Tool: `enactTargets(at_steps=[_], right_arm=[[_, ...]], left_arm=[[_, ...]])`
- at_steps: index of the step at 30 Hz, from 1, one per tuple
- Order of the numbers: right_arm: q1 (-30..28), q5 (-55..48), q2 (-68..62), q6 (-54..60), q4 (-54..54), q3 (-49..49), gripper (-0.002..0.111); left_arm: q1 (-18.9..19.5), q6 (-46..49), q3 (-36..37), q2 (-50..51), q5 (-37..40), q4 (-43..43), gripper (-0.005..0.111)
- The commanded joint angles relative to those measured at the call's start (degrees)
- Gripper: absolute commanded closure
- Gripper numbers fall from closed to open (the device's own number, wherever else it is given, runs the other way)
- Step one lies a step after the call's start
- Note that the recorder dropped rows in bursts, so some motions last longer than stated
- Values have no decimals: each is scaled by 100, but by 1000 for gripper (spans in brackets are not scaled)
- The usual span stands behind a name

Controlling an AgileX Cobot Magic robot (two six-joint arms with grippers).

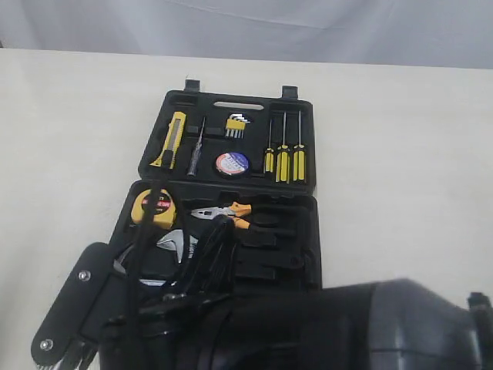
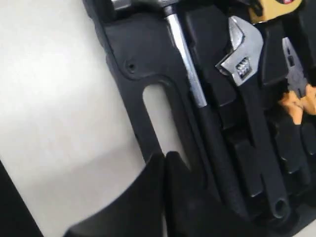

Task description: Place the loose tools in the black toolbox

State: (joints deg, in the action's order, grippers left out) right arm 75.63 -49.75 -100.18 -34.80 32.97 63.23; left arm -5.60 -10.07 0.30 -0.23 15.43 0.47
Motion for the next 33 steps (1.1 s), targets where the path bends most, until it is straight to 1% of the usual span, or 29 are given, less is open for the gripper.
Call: enactTargets(at_steps=[1, 8, 10, 11, 13, 15, 16, 17, 24, 28, 33], right_arm=[[12, 448, -282, -204, 146, -134, 108], [12, 487, -491, -193, 158, -134, 108], [12, 487, -491, -193, 158, -134, 97], [12, 487, -491, -193, 158, -134, 85], [12, 487, -491, -193, 158, -134, 66], [12, 487, -491, -111, 220, -134, 52], [12, 487, -491, -28, 254, -134, 47], [12, 487, -491, 32, 310, -134, 45], [12, 487, -491, 75, 979, -134, 46], [12, 508, -491, 85, 1025, -134, 46], [12, 460, -634, 359, 1025, -134, 46]], left_arm=[[-33, 2, -30, 23, 18, -47, 107], [-33, 2, -30, 23, 18, -47, 107], [-33, 2, -30, 23, 18, -47, 107], [-33, 2, -30, 23, 18, -47, 107], [-33, 2, -30, 23, 18, -47, 107], [-33, 2, -30, 23, 18, -47, 107], [-33, 2, -30, 23, 18, -47, 107], [-33, 2, -30, 23, 18, -47, 107], [-33, 2, -30, 23, 18, -47, 107], [-33, 2, -30, 23, 18, -47, 107], [-33, 2, -30, 23, 18, -47, 107]])
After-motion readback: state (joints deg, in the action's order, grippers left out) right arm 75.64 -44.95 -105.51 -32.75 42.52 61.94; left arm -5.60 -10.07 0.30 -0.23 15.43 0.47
